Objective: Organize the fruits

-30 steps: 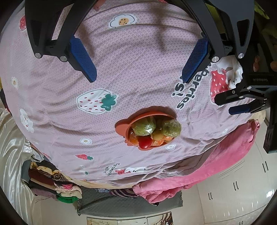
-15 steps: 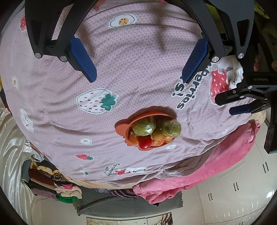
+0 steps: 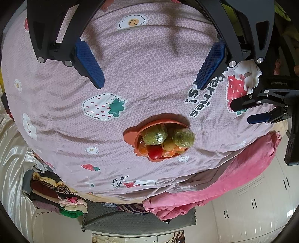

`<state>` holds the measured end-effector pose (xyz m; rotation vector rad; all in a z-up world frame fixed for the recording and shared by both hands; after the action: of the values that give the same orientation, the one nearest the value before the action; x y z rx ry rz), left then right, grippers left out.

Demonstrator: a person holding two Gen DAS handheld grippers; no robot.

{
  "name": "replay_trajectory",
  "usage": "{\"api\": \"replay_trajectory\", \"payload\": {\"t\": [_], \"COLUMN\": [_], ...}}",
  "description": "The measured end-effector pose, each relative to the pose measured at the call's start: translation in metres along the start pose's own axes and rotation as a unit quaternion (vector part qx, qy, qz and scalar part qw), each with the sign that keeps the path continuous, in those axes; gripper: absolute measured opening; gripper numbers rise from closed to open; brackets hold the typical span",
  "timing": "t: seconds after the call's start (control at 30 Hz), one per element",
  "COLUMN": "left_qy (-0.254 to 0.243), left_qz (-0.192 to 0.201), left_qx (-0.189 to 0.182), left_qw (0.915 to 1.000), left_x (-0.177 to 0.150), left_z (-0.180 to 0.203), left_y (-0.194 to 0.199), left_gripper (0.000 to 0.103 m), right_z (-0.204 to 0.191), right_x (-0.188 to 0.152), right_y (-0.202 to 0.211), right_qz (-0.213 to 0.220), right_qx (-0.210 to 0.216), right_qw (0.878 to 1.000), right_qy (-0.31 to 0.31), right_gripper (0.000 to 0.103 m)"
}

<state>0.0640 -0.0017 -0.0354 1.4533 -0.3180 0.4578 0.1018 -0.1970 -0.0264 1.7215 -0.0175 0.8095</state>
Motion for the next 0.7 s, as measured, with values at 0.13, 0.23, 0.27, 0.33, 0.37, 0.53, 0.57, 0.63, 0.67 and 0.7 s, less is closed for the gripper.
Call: {"api": "replay_trajectory", "payload": {"t": [0.13, 0.23, 0.27, 0.33, 0.37, 0.53, 0.57, 0.63, 0.67, 0.7], "left_qy": [0.001, 0.002, 0.002, 0.002, 0.002, 0.003, 0.003, 0.003, 0.003, 0.003], "left_qz": [0.001, 0.001, 0.001, 0.001, 0.001, 0.0, 0.0, 0.0, 0.0, -0.001], "left_qx": [0.001, 0.001, 0.002, 0.002, 0.003, 0.003, 0.004, 0.004, 0.004, 0.004], "left_qw": [1.0, 1.0, 1.0, 1.0, 1.0, 1.0, 1.0, 1.0, 1.0, 1.0], "left_x": [0.0004, 0.0001, 0.0004, 0.0006, 0.0005, 0.0007, 0.0007, 0.0008, 0.0007, 0.0007], "left_z": [0.0003, -0.0002, 0.0, 0.0, -0.0004, -0.0004, -0.0008, -0.0012, -0.0017, -0.0011], "left_y": [0.0001, 0.0003, 0.0003, 0.0004, 0.0002, 0.0005, 0.0006, 0.0009, 0.0008, 0.0009], "left_gripper": [0.093, 0.093, 0.093, 0.093, 0.093, 0.093, 0.093, 0.093, 0.093, 0.093], "right_z": [-0.0001, 0.0, -0.0002, 0.0, -0.0003, 0.0004, 0.0003, 0.0002, 0.0002, 0.0004], "right_x": [0.0002, 0.0002, 0.0, 0.0001, 0.0, -0.0007, -0.0007, -0.0005, -0.0006, -0.0007], "right_y": [0.0, 0.0003, 0.0, 0.0002, 0.0001, -0.0002, -0.0007, -0.0008, -0.0008, -0.001], "right_qz": [0.0, 0.0, 0.0, 0.001, 0.0, 0.0, 0.0, 0.0, 0.0, 0.0], "right_qx": [0.0, 0.0, 0.0, 0.0, 0.0, -0.002, -0.002, -0.001, -0.001, -0.002], "right_qw": [1.0, 1.0, 1.0, 1.0, 1.0, 1.0, 1.0, 1.0, 1.0, 1.0], "right_qy": [0.0, 0.0, 0.0, -0.001, -0.001, -0.001, -0.001, -0.001, -0.001, -0.001], "right_gripper": [0.098, 0.098, 0.098, 0.098, 0.098, 0.098, 0.098, 0.098, 0.098, 0.098]}}
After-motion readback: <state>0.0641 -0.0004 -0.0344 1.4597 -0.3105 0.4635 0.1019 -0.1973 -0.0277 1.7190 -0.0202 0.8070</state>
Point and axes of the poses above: each gripper's, at about its wrist camera, not at the fingertips, and y roughly against the way its jaws point, z to its right, x to its top, the point moved 4 cm from there along -y, roughly the way its jaws point, and after that the axes turned 10 degrees about -z, right-handed, at the moved point
